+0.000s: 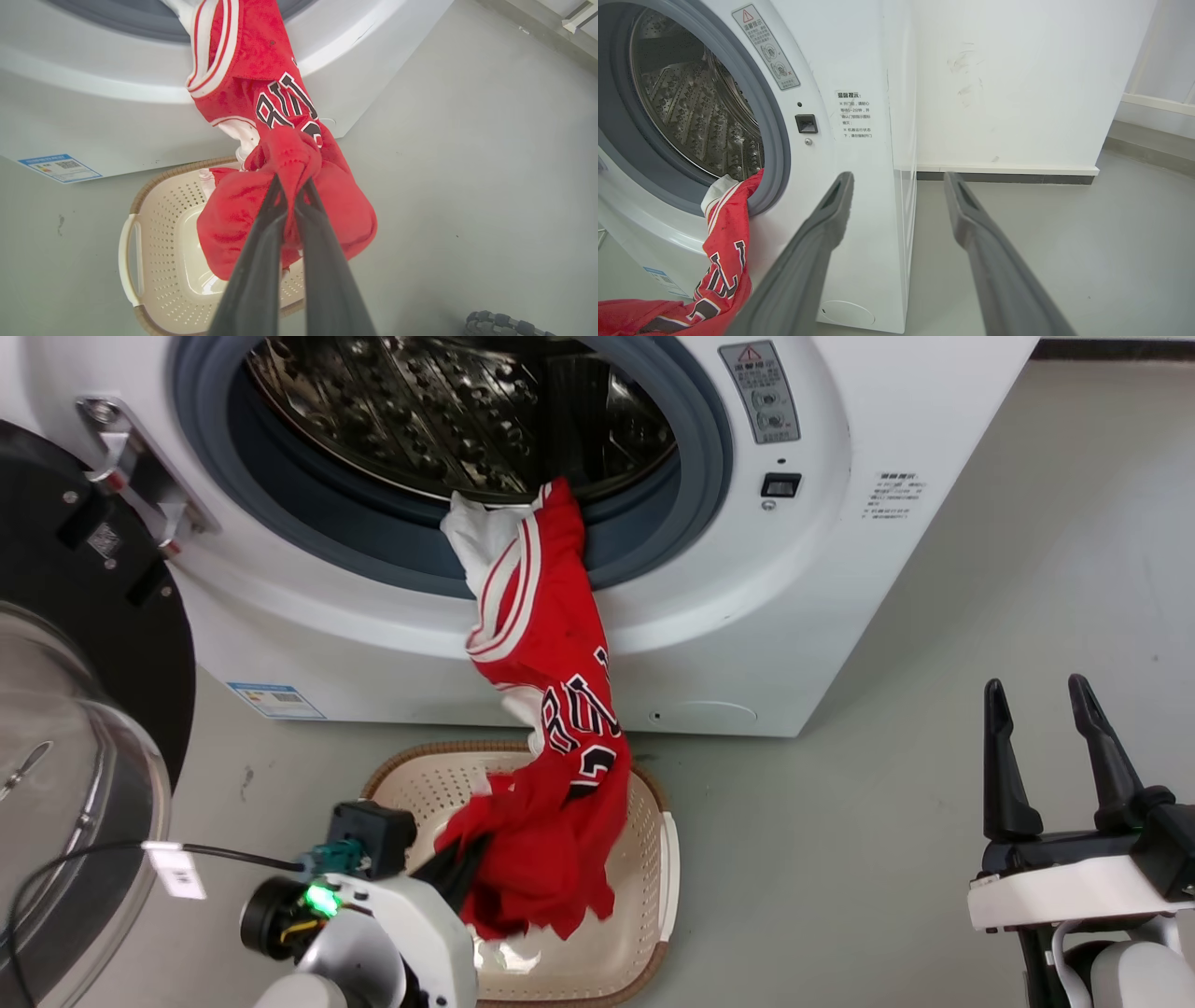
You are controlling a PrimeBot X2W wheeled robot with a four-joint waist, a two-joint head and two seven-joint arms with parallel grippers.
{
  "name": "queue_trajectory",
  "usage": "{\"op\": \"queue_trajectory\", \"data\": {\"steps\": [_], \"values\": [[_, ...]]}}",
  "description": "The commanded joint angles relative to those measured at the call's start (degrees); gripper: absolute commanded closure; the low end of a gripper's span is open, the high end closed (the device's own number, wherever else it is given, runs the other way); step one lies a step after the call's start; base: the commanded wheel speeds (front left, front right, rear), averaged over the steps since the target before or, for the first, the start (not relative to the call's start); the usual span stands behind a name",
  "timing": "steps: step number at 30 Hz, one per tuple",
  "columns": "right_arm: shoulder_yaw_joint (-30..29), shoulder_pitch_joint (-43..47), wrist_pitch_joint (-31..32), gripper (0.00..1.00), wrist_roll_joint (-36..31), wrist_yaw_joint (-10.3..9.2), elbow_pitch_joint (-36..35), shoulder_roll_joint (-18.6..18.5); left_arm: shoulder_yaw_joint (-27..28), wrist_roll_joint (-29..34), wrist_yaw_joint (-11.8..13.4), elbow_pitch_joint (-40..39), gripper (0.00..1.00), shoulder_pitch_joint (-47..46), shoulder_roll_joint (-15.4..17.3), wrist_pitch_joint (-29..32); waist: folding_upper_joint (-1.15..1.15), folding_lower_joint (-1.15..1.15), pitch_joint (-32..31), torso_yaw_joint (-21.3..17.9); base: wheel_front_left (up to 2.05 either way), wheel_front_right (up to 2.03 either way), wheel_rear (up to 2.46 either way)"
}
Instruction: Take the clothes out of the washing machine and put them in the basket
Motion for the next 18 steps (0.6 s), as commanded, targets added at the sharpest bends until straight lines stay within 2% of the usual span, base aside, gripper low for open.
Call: {"op": "queue_trajectory", "data": {"steps": [1,9,18], "values": [[0.0,-0.8,-0.1,0.0,-0.3,-0.04,-0.2,0.1,-0.3,-0.1,-0.3,0.8,1.0,0.2,0.0,0.4,0.0,0.0,0.9,-0.5,0.0,0.0,0.0],[0.0,-2.5,-0.1,0.0,-0.5,-0.04,-0.7,0.1,-3.3,-0.8,-2.4,15.0,1.0,-4.2,-0.1,3.4,0.0,0.0,6.6,-2.6,0.0,0.0,0.0],[0.7,-4.7,-0.1,0.0,-0.6,-0.04,-2.0,0.1,-4.4,1.3,-3.4,31.9,1.0,-15.8,-1.5,-1.9,0.0,0.0,14.7,-5.8,0.0,0.0,0.0]]}}
